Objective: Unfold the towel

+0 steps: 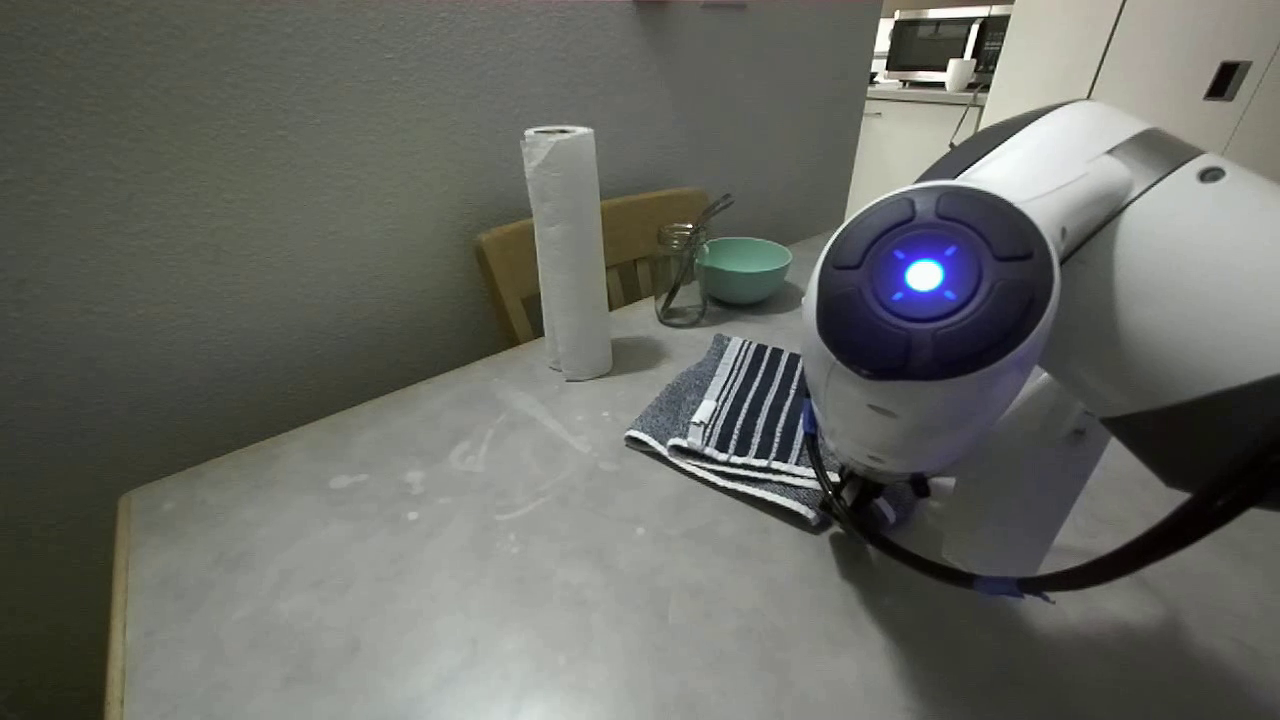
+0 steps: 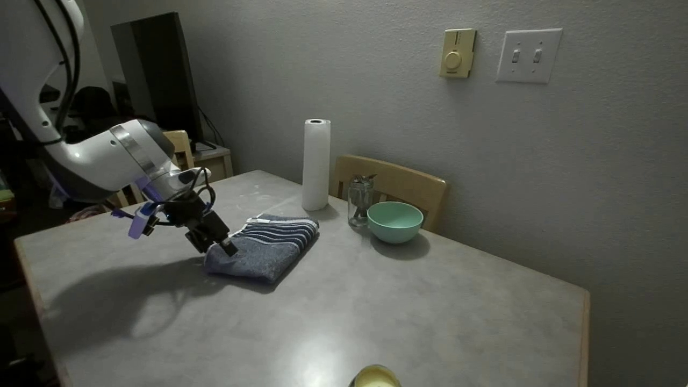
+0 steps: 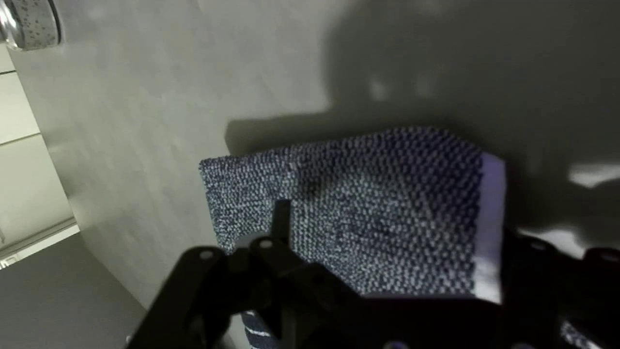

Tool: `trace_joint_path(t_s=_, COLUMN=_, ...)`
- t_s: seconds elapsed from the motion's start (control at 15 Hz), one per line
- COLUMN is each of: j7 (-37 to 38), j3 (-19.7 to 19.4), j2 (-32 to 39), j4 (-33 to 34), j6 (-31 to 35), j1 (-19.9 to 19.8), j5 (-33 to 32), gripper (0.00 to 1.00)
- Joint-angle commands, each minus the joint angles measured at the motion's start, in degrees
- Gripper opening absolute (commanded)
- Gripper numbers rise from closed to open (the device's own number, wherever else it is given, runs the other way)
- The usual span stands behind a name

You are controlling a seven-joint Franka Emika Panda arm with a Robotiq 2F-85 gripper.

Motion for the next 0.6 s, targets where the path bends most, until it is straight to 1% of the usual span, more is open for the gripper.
trace_joint_path(t_s=0.0, j7=-0.9, j3=0.2, j2=-0.1, j4=-1.1, j6=2.1, j1=-0.9, j5=-0.3, gripper=0.55)
trace_joint_path(t_s=0.13, j7=-1.8, j3=0.8, j2=0.1, j4=-1.1, j6=3.1, j1=-1.0, j5=0.7, gripper=0.39)
trace_joint_path(t_s=0.2, j7=-2.4, j3=1.3, j2=0.1, j4=-1.1, j6=4.0, j1=-1.3, j5=1.6, gripper=0.34)
trace_joint_path(t_s=0.27, j7=-3.3, j3=1.8, j2=0.1, j4=-1.2, j6=5.4, j1=-1.6, j5=2.6, gripper=0.25)
trace_joint_path(t_s=0.33, j7=-4.4, j3=2.1, j2=0.0, j4=-1.3, j6=6.7, j1=-1.9, j5=3.6, gripper=0.20)
trace_joint_path(t_s=0.4, j7=-5.8, j3=2.6, j2=0.0, j4=-1.5, j6=8.6, j1=-2.3, j5=5.0, gripper=0.12)
trace_joint_path(t_s=0.53, j7=-9.6, j3=3.3, j2=0.1, j4=-1.7, j6=12.7, j1=-2.9, j5=8.2, gripper=0.00)
